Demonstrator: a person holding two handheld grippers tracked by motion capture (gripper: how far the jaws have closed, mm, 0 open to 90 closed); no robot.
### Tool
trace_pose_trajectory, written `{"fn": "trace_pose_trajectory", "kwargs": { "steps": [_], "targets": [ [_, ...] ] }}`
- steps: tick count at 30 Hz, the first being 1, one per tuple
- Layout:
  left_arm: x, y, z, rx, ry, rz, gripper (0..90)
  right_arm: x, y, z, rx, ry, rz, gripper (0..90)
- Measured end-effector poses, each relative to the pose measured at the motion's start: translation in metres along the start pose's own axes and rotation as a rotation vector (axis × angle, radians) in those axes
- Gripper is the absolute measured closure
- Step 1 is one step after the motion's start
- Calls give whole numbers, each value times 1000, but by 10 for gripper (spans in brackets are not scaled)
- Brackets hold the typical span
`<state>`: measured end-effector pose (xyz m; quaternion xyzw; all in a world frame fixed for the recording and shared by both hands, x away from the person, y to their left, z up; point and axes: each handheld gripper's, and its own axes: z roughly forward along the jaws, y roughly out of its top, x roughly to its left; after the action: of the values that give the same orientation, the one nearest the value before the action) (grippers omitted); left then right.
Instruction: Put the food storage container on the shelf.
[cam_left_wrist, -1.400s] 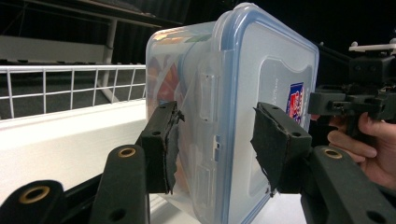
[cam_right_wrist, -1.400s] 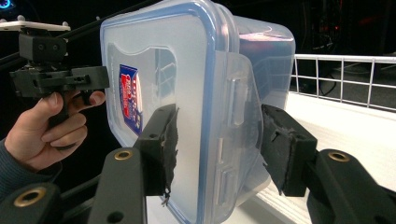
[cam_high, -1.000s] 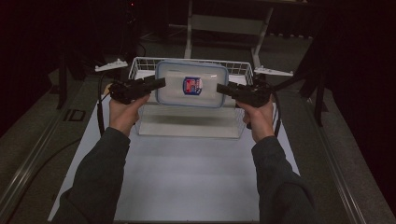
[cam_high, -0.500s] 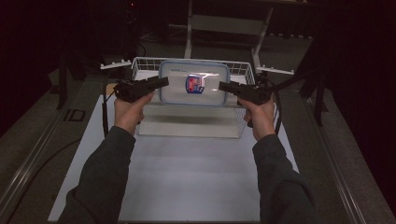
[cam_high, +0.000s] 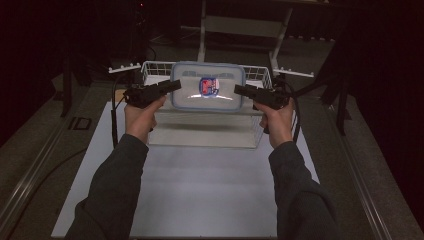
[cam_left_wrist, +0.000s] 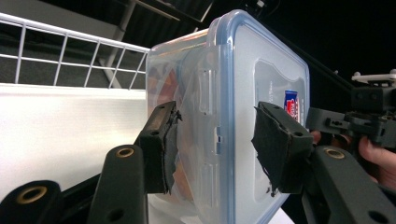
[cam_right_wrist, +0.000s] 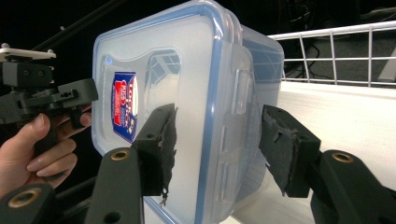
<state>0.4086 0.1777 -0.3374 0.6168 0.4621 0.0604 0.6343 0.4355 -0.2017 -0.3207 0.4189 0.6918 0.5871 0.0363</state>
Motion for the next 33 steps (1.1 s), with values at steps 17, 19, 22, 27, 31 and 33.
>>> {"fn": "trace_pose_trajectory", "kwargs": {
  "steps": [17, 19, 22, 27, 31, 33],
  "targets": [
    [-1, -6, 9, 16, 95, 75, 488, 2, 2, 4, 2, -182, -71, 458],
    [-4, -5, 5, 13, 101, 95, 488, 5, 2, 1, 2, -213, -104, 465],
    [-8, -3, -3, 3, 106, 133, 488, 11, 2, -6, 6, -237, -169, 478],
    [-16, -2, -15, 19, 137, 198, 488, 24, 1, -15, 38, -245, -283, 481],
    [-29, -4, -28, 36, 134, 275, 488, 38, -4, -25, 70, -200, -369, 480],
    [-37, -7, -34, 56, 128, 325, 481, 46, -7, -31, 76, -188, -410, 477]
  ]
}}
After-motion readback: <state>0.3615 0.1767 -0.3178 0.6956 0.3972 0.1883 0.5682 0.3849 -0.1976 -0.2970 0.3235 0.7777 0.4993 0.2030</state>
